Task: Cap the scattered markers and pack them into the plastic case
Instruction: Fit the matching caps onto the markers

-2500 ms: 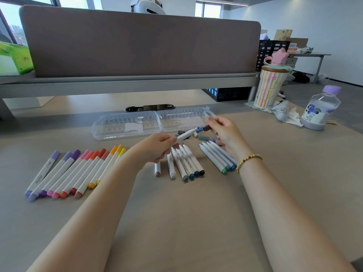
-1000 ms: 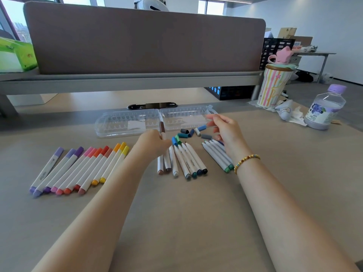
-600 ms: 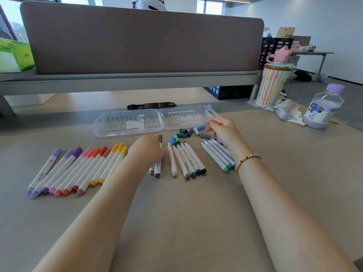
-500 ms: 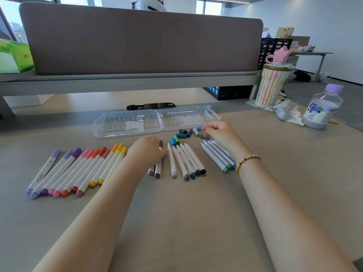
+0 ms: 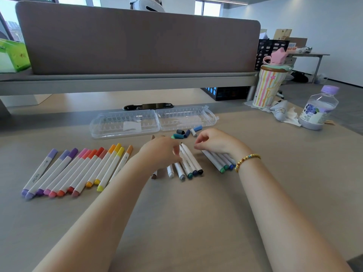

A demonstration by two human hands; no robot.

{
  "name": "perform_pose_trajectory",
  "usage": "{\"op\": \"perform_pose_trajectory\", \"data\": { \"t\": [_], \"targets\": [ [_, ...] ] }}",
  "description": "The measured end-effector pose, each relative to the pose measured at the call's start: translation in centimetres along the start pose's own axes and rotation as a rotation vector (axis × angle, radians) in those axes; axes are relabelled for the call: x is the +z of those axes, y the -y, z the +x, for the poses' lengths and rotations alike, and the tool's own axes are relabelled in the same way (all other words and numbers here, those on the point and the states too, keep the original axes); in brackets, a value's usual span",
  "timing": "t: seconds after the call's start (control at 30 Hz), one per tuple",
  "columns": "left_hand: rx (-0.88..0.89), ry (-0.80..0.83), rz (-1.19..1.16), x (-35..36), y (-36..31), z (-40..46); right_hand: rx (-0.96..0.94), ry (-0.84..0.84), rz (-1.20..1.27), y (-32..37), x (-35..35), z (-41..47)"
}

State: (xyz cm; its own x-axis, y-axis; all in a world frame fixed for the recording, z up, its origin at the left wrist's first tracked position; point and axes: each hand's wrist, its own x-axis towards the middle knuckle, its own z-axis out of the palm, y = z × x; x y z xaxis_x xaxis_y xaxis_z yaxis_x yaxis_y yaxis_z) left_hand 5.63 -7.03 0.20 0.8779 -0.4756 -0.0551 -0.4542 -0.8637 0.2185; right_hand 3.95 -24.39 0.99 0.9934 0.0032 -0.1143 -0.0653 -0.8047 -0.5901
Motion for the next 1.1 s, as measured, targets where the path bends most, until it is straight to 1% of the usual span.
{"op": "perform_pose_trajectory", "data": {
  "t": [0.17, 0.23, 0.33, 0.4, 0.57, 0.7, 0.87, 0.93, 0.97, 1.1],
  "targets": [
    [-0.011, 0.058, -0.007, -0.1, 0.1, -0.1, 0.016, 0.077, -0.16, 1.2, 0.8, -0.3],
    [-0.04, 0.04, -0.012, 0.2, -0.1, 0.1, 0.031, 0.088, -0.19, 1.1, 0.8, -0.4],
    [-0.113, -0.031, 0.016, 1.0, -0.7, 0.6, 0.04, 0.086, -0.182, 0.7, 0.4, -0.5],
    [-0.141, -0.061, 0.049, 1.2, -1.2, 0.6, 0.039, 0.06, -0.123, 0.4, 0.0, -0.5],
    [-0.16, -0.016, 0.067, 0.7, -1.9, 0.4, 0.102, -0.071, -0.034, -1.1, -0.9, 0.0],
    [-0.151, 0.036, 0.054, 0.8, -2.1, 0.1, 0.136, -0.105, 0.007, -1.6, -0.5, 0.6],
    [-0.14, 0.028, 0.086, 1.1, -2.4, -0.1, 0.111, -0.174, 0.043, -1.6, -0.1, 1.0],
    [-0.16, 0.039, 0.017, 0.9, -2.2, 0.0, 0.083, -0.196, 0.065, -1.4, 0.1, 1.2],
    [-0.176, 0.04, -0.052, 0.5, -2.0, 0.1, 0.071, -0.204, 0.08, -1.3, 0.3, 1.2],
    [-0.252, -0.013, -0.435, -1.6, 0.2, 0.5, 0.032, -0.249, 0.111, -1.0, 0.8, 1.6]
  ]
}}
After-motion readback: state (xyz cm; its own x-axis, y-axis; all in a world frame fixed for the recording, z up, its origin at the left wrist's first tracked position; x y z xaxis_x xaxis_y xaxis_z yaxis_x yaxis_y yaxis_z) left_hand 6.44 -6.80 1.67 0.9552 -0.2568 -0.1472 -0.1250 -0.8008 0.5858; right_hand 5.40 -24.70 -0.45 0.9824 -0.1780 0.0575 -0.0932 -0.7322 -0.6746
